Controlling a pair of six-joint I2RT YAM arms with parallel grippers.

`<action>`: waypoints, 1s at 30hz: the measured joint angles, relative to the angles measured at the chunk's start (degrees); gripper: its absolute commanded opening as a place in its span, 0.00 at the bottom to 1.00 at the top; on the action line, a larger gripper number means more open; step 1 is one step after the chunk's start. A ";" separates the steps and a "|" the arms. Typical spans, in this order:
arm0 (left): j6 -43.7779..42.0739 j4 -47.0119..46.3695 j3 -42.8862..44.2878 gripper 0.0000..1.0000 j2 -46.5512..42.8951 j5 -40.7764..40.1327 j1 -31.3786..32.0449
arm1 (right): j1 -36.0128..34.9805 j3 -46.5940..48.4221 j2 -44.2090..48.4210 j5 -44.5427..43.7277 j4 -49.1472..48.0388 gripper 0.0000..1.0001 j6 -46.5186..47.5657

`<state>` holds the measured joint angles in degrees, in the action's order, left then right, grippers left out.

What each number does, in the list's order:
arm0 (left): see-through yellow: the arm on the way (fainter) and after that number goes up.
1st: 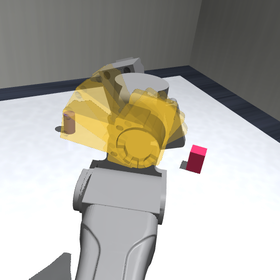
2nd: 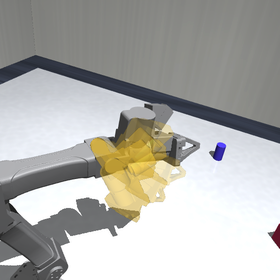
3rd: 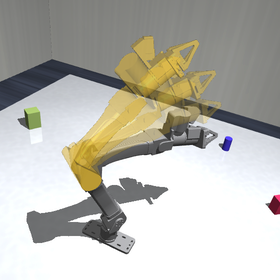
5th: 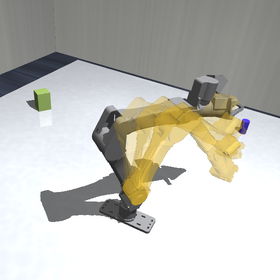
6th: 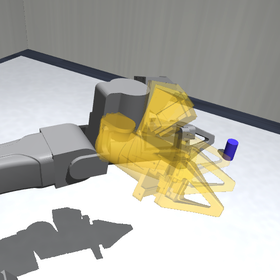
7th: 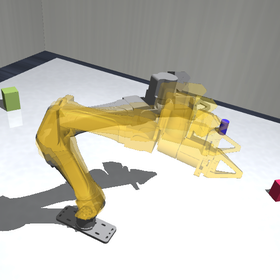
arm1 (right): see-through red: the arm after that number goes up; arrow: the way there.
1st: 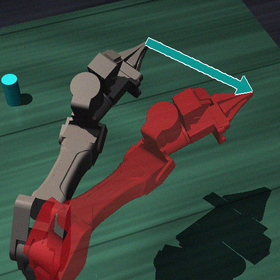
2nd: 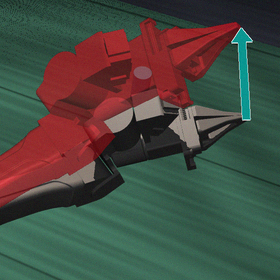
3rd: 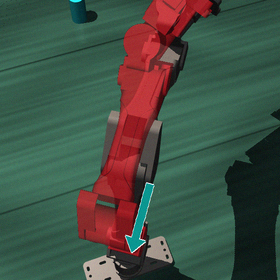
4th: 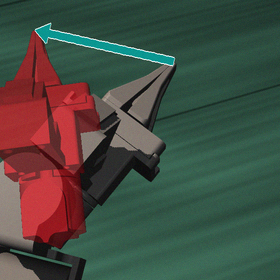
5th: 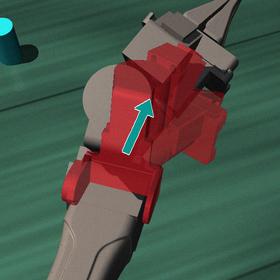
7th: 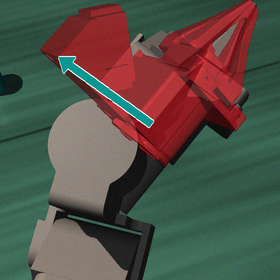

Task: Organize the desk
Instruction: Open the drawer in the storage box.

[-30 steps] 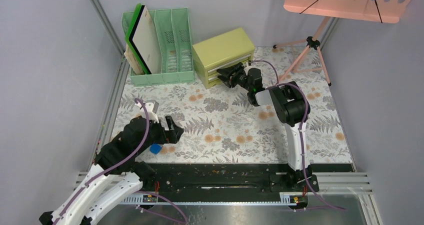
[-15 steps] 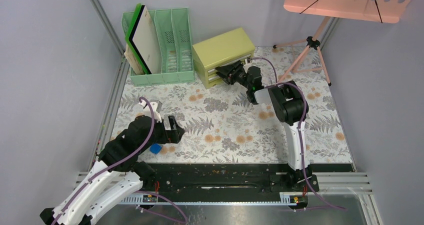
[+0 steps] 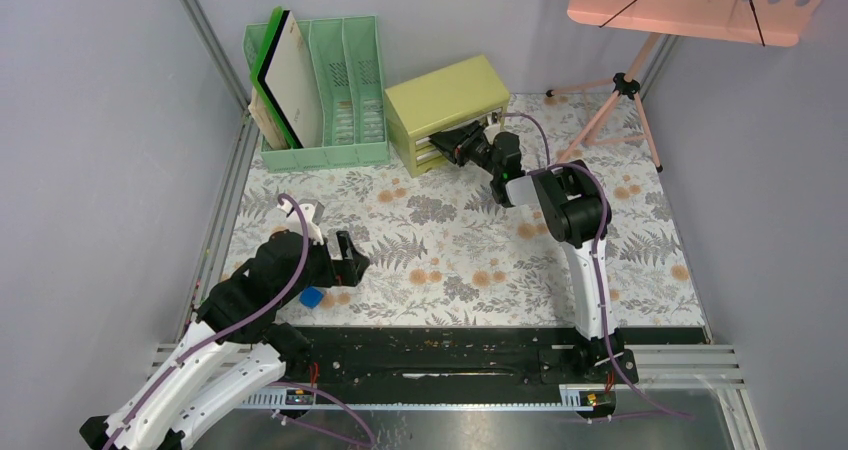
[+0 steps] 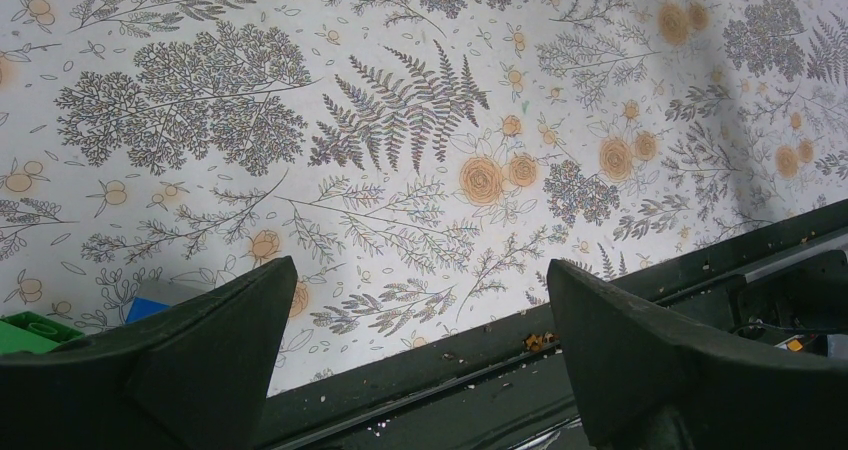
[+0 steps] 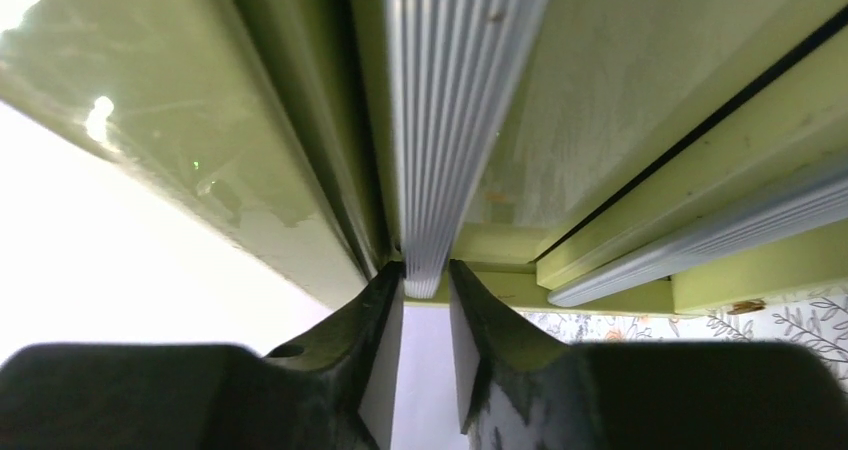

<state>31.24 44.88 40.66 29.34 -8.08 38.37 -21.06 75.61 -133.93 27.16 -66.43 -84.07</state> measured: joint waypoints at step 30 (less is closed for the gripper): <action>-0.04 -0.02 0.00 0.99 -0.11 0.04 -0.02 | 0.11 -17.70 9.60 -4.04 -6.80 0.00 0.59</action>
<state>31.20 44.86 40.66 29.23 -8.03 38.35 -20.95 57.91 -124.33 23.11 -73.23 -83.48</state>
